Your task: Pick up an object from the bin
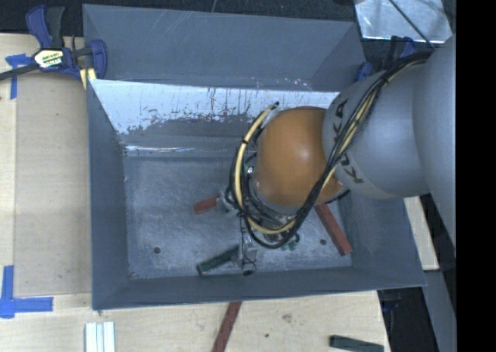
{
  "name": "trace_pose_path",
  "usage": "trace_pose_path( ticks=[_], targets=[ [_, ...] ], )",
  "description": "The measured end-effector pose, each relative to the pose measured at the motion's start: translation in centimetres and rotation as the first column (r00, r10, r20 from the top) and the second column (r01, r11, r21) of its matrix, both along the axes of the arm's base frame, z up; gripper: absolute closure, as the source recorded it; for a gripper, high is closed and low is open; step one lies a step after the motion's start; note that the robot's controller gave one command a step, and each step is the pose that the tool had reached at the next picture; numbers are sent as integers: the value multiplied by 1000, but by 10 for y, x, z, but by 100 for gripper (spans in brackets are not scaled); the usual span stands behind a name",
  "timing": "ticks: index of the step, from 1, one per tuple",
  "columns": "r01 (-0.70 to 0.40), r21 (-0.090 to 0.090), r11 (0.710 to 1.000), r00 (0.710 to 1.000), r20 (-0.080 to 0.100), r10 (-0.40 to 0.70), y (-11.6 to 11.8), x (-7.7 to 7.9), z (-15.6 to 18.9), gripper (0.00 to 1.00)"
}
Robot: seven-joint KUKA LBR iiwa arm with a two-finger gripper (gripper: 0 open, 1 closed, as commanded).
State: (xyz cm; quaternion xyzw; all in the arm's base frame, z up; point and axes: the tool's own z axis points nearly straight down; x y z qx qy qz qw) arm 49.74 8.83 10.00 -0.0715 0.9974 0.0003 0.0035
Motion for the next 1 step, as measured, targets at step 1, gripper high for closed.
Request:
trace_pose_path(
  ticks=[1],
  targets=[
    [-286, 1, 958, 958, -5, 286, 21, -5, -29, 100]
  ],
)
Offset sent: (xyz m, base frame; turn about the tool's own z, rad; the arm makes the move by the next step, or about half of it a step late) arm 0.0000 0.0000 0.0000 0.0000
